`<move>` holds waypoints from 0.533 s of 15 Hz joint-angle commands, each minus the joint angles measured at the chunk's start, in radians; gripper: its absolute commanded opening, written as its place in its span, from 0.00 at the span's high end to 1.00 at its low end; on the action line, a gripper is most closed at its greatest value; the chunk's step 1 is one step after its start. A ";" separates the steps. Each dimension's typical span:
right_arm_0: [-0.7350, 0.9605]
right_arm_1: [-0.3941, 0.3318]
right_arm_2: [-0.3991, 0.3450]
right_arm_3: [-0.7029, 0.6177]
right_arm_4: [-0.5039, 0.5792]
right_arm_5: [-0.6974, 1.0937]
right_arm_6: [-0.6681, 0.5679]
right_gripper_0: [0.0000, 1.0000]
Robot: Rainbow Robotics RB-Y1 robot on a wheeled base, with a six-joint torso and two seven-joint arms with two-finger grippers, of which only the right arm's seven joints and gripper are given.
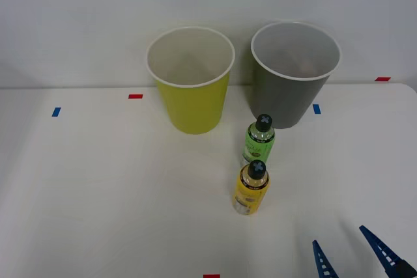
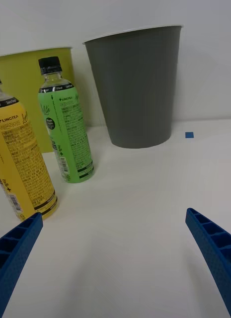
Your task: Put cans in the gray bin, plastic bottles in the light green bin
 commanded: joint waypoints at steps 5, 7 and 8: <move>0.001 -0.037 0.001 0.000 -0.040 0.008 -0.033 0.00; 0.001 -0.039 0.001 0.000 -0.043 0.012 -0.063 0.00; 0.002 -0.039 0.001 -0.001 -0.041 0.012 -0.093 0.00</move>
